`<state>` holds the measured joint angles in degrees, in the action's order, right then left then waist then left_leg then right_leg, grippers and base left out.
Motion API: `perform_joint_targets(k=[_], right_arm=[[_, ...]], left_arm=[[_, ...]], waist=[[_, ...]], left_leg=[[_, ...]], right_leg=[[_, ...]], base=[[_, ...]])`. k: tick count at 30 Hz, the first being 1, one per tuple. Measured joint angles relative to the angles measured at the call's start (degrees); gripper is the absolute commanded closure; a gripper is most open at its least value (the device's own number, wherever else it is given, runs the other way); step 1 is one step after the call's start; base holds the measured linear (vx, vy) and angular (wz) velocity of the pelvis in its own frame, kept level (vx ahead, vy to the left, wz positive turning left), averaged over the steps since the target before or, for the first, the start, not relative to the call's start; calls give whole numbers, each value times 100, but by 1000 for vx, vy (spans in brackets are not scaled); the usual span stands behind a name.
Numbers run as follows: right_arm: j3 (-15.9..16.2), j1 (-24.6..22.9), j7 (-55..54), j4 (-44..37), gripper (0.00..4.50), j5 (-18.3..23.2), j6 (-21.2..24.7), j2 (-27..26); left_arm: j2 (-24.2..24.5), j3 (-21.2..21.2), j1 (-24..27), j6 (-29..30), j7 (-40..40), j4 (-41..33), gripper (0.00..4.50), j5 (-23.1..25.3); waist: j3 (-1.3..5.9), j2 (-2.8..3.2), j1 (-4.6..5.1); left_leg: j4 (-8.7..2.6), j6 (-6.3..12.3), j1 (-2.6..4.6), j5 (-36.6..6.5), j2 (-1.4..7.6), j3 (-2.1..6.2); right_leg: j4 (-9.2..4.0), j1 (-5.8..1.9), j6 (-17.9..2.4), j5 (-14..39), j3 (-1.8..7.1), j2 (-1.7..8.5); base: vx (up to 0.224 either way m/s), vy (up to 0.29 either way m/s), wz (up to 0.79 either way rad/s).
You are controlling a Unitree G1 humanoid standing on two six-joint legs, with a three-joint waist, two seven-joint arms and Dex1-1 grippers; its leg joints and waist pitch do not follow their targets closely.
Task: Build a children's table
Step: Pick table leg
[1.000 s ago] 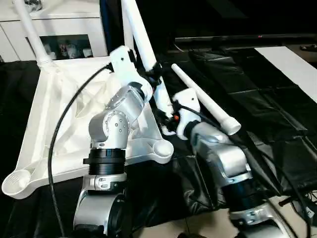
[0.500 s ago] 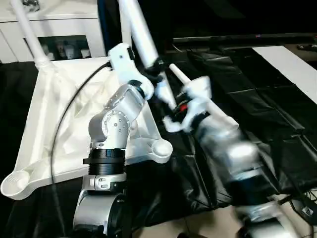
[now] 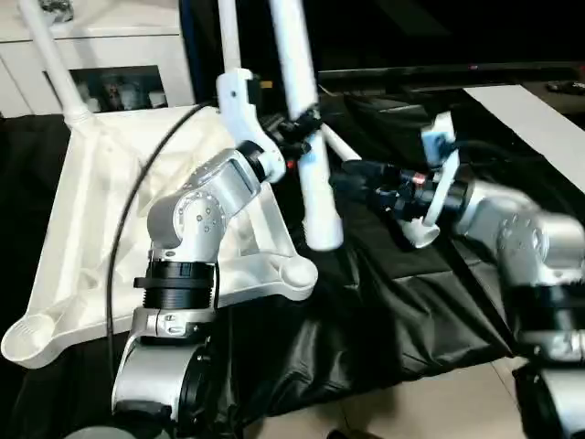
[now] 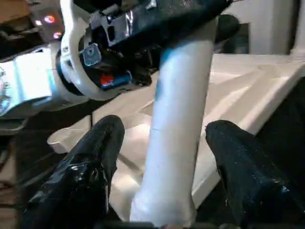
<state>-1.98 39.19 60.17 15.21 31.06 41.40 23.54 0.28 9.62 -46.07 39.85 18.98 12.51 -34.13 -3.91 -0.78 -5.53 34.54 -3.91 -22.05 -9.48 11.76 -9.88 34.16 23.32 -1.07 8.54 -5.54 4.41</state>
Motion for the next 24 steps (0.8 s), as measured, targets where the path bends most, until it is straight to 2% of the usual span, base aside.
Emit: perform_joint_targets(k=[3, 9, 12, 24], right_arm=[[242, 150, 555, 275, 131, 23, 100, 156], [529, 325, 1404, 543, 131, 39, 91, 262], [680, 375, 1797, 541, 131, 85, 91, 364], [1046, 435, 2358, 624, 131, 36, 80, 403]], left_arm=[[163, -146, 6, 289, 671, -152, 266, -321], [372, -332, 52, 706, 1742, -344, 266, -845], [402, -296, 52, 921, 1957, -345, 266, -1109], [452, -184, 50, 1068, 2209, -345, 266, -1371]], waist=[[-1, -3, -37], [-1, -4, -94], [-1, -8, -103], [1, -39, -106]], left_leg=[[1, 0, -1, 0, 1, -1], [1, 1, 0, 0, 2, -4], [4, 1, 0, 0, 3, -4], [19, 1, 1, 1, 6, -3]], right_leg=[[0, 0, -1, 0, 0, 0], [2, 1, -1, 1, 0, 0], [5, 1, -2, 0, 1, 0], [21, 1, 23, 15, 1, 1]], base=[[0, 0, 0], [0, 0, 0], [0, 0, 0], [0, 0, 0]])
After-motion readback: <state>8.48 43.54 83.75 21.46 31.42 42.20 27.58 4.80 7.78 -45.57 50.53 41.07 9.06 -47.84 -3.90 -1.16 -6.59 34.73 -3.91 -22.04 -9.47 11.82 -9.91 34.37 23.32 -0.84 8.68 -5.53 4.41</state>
